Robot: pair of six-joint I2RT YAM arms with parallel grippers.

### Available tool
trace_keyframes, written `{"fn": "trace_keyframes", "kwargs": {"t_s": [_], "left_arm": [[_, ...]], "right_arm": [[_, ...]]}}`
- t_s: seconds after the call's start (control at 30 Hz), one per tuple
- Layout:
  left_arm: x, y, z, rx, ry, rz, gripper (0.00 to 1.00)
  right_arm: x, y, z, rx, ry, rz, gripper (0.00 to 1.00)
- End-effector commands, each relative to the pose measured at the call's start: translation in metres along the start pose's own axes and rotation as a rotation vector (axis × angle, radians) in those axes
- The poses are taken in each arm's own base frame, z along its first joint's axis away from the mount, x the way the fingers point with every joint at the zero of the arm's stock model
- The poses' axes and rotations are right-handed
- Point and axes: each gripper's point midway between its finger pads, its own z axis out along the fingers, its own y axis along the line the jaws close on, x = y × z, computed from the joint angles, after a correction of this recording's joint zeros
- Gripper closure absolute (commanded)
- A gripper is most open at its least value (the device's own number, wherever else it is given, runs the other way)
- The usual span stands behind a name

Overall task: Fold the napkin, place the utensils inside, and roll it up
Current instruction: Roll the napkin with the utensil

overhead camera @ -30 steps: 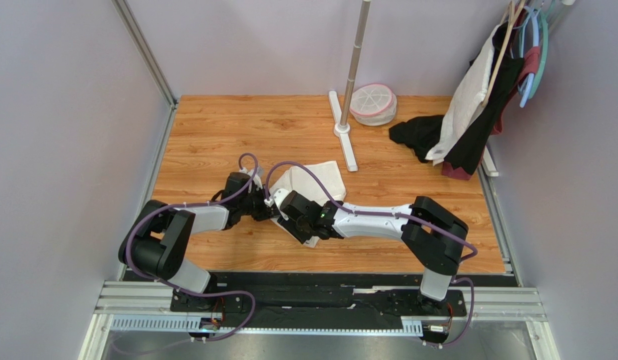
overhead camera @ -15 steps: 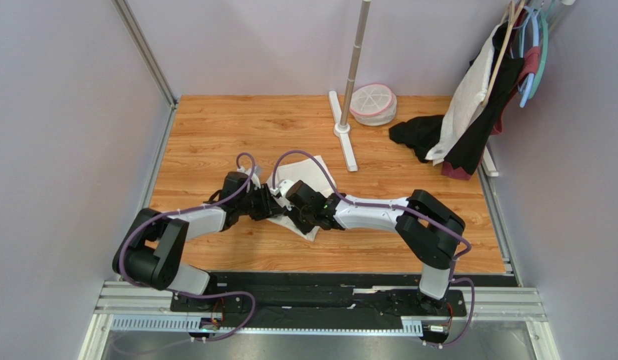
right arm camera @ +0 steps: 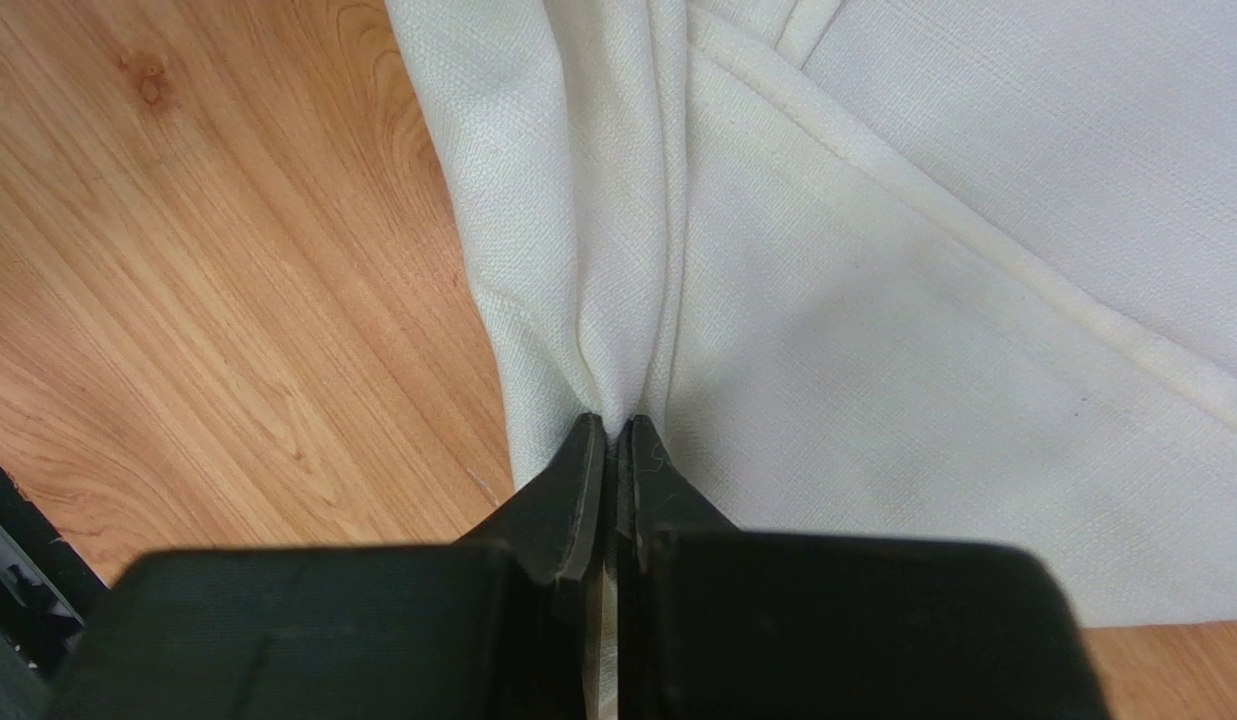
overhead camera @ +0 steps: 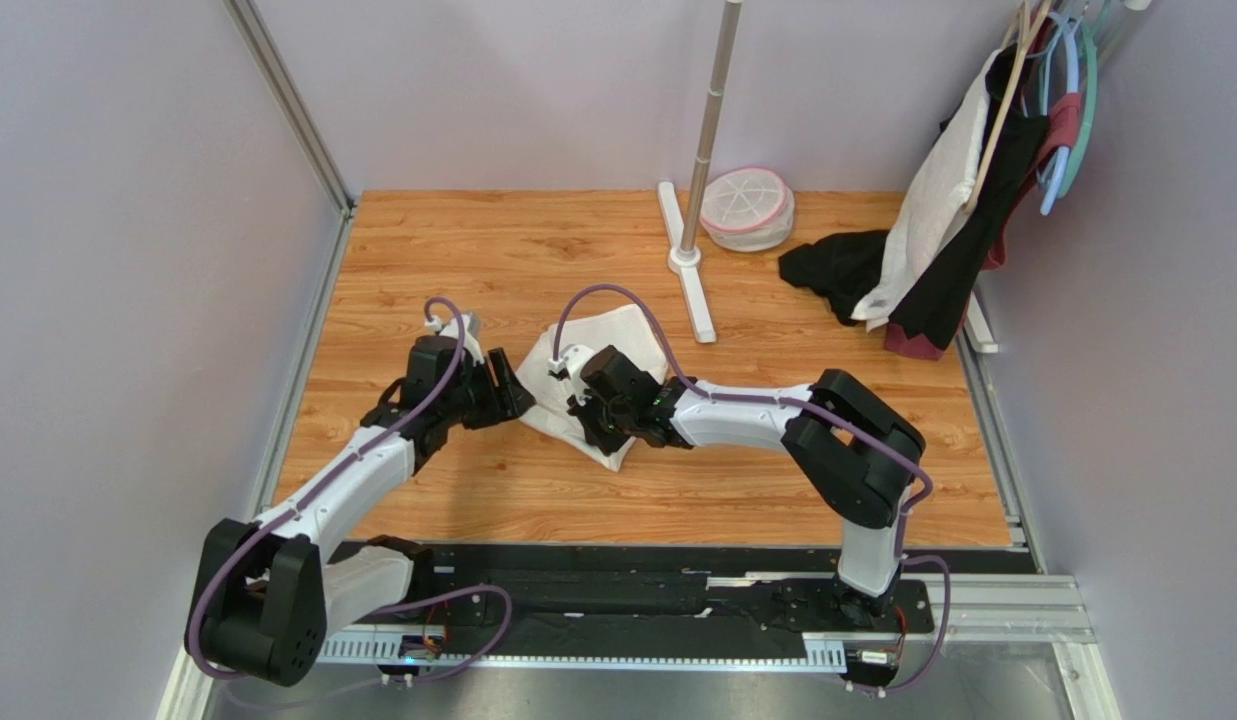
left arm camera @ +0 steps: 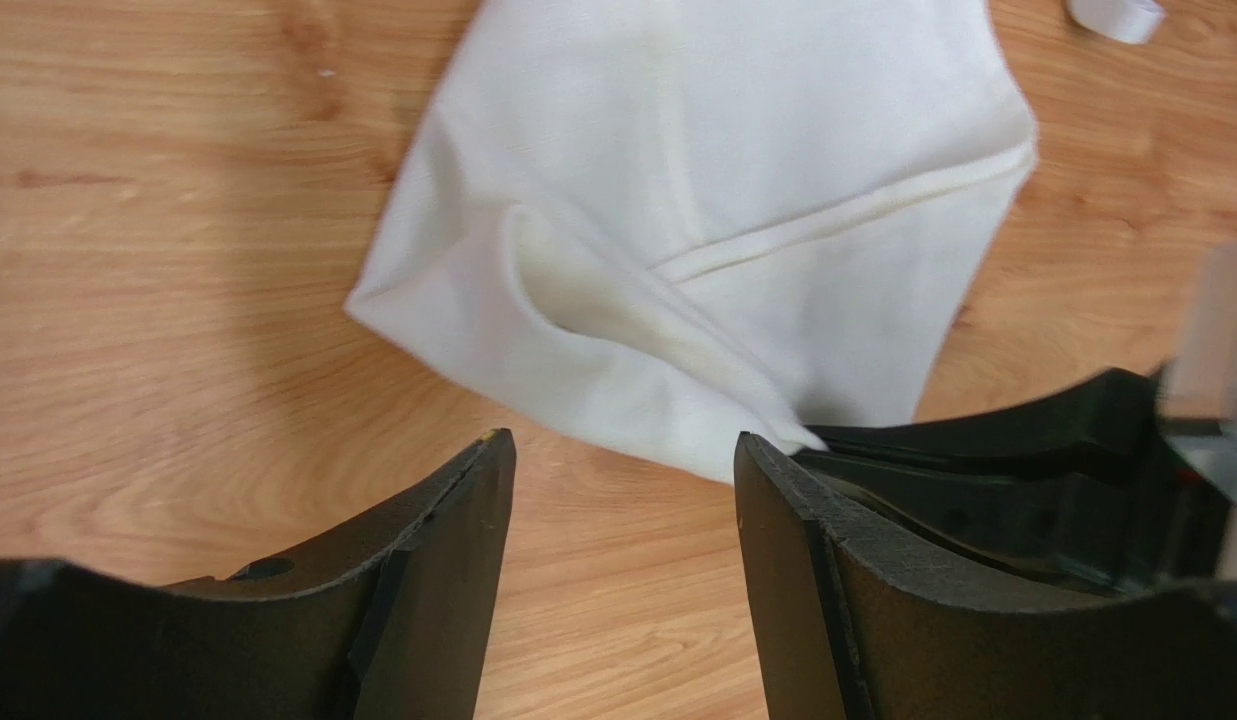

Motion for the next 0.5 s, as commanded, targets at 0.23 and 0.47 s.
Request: {"fn": "trace_keyframes", "kwargs": {"t_s": [0.23, 0.47], "left_arm": [[0.006, 0.047, 0.010, -0.148, 0.025, -0.016, 0.35], [-0.001, 0.053, 0.023, -0.151, 0.010, -0.016, 0.36]], "right_arm": [[0.082, -0.015, 0.010, 0.037, 0.245, 0.007, 1.00], [0.085, -0.014, 0.011, 0.029, 0.251, 0.010, 1.00]]}}
